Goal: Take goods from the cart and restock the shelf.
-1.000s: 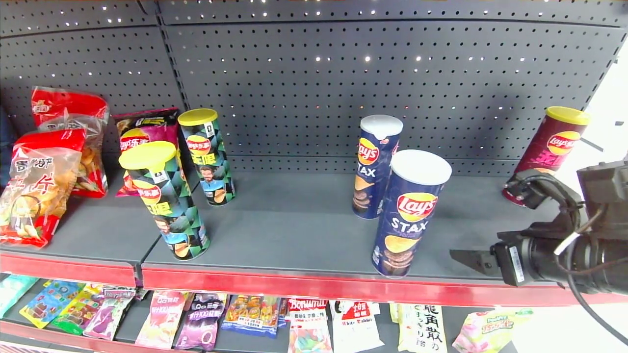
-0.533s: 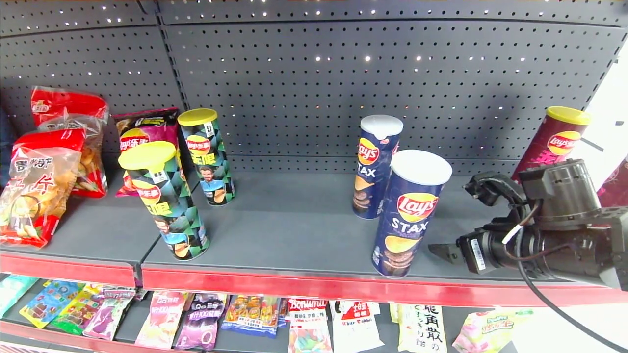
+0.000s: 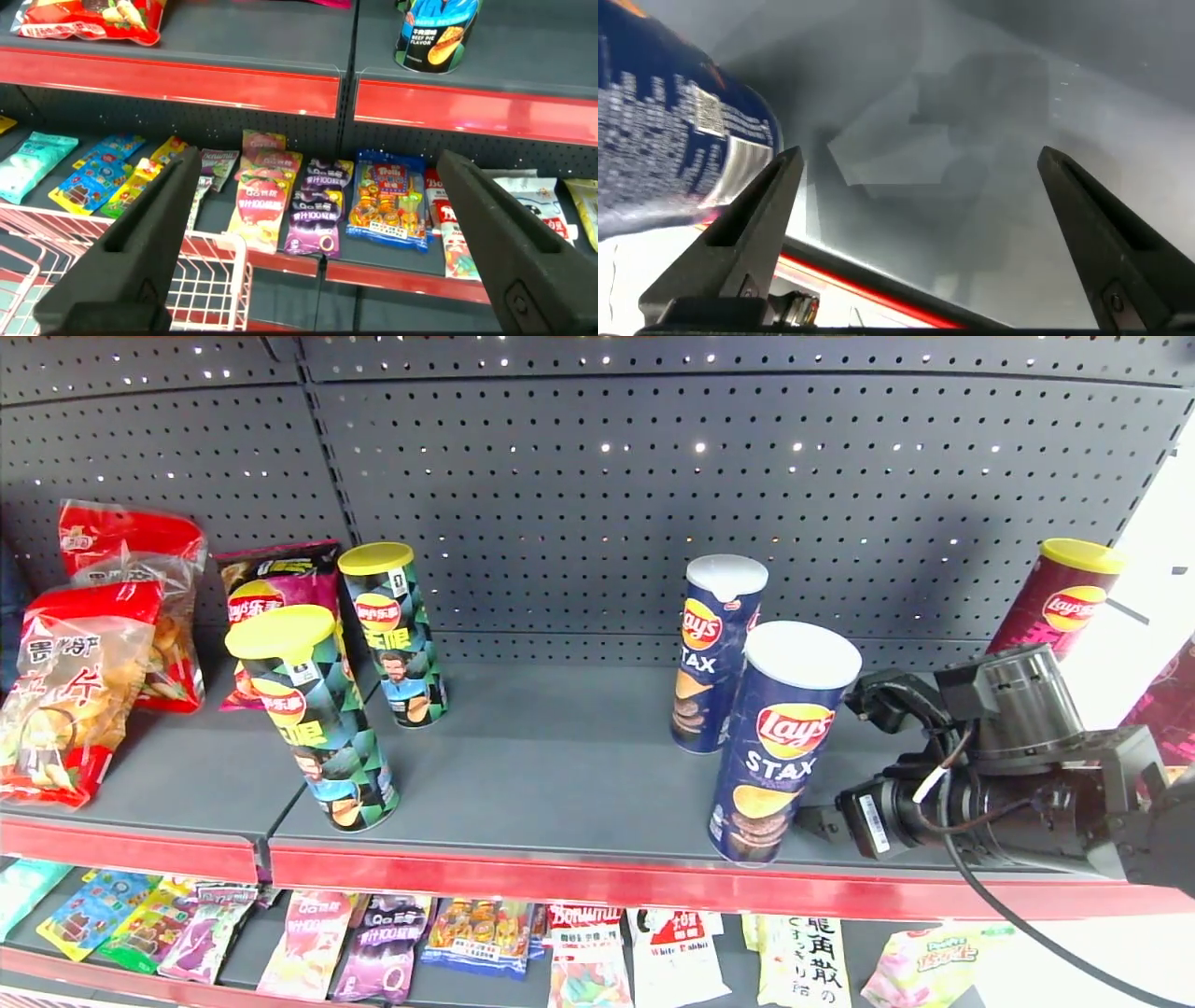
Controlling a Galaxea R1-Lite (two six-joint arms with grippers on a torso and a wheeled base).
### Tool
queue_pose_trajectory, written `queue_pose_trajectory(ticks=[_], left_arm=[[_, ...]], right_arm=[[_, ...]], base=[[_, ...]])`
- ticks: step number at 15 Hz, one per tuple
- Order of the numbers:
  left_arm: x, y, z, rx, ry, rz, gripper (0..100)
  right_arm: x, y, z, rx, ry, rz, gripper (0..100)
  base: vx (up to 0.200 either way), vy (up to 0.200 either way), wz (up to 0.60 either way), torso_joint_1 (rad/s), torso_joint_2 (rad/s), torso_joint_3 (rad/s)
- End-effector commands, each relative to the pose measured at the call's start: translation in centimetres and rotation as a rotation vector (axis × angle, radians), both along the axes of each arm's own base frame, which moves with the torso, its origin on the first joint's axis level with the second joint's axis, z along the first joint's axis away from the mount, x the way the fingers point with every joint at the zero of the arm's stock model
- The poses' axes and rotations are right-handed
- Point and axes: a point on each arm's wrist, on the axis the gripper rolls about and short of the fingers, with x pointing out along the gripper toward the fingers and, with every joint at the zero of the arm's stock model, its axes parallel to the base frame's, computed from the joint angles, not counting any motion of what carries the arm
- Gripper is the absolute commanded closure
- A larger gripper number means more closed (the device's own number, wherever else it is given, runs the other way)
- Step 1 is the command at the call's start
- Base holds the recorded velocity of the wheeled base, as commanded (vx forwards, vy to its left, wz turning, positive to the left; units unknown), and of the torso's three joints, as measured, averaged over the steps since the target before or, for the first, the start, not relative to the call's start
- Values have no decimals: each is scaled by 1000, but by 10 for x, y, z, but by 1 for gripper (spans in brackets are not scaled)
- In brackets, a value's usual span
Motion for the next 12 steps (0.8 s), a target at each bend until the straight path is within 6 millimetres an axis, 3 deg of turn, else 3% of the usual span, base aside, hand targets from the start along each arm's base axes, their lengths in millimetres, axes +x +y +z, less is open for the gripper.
queue_pose_trajectory(ticks=[1,12], left_arm=[[0,0,0,0,2,1,0],[0,0,1,-13,-2,2,0]], right_arm=[[1,5,-2,-2,5,14,0],[0,22,-1,11,3,53,0]], base=[[0,0,0,0,0,0],[0,0,0,0,0,0]])
